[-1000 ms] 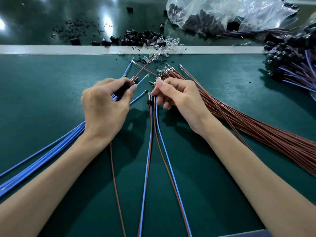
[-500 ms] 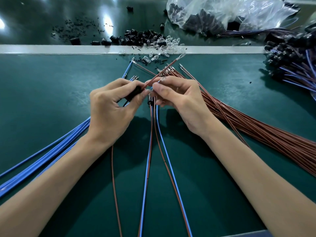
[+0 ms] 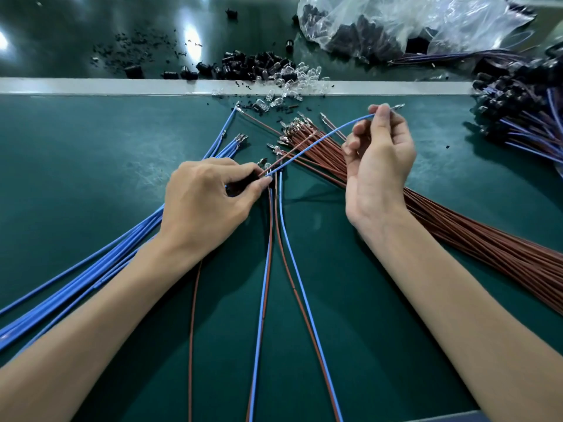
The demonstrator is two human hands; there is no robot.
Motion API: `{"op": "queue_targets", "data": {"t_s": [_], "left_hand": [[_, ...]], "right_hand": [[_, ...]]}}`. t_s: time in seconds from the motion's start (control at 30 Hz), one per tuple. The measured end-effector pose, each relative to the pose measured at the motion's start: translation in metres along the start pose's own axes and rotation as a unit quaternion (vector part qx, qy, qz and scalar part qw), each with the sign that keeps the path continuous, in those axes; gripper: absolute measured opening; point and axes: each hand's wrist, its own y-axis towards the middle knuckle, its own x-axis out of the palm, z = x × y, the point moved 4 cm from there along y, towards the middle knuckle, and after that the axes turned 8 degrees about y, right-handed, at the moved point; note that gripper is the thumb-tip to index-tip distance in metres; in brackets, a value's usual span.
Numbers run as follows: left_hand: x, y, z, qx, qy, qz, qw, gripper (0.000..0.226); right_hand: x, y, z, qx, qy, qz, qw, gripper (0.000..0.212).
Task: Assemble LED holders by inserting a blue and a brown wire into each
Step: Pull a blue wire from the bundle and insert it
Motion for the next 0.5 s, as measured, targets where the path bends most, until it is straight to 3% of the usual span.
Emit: {"op": "queue_targets", "data": {"t_s": [0.1,0.23,0.27,0.4,0.5], "left_hand": [[0.0,0.0,0.004,0.023,-0.005,-0.001,1.0,0.02],[-0.004,0.0,0.004,0.016,-0.034,0.031,0.999,0.019],[-0.004,0.0,0.004,0.016,-0.039,0.033,0.999,0.02],[-0.006,0.0,0.005,0.028,-0.06,0.04,0.997,0.019],[-0.007,-0.001,0.006,0.025,-0.086,0.05,0.995,0.017]], "right_hand": [[0.001,0.0,-0.002,0.013,0.016,-0.03,0.999,0.022],[0.017,-0.017,0.015,0.121,-0.092,-0.242,0.958,0.013],[0.019,-0.022,0.02,0.132,-0.133,-0.275,0.943,0.022],[0.017,-0.021,0.024,0.137,-0.164,-0.261,0.941,0.063],[0.014,-0.016,0.02,0.159,-0.121,-0.259,0.945,0.053]]}}
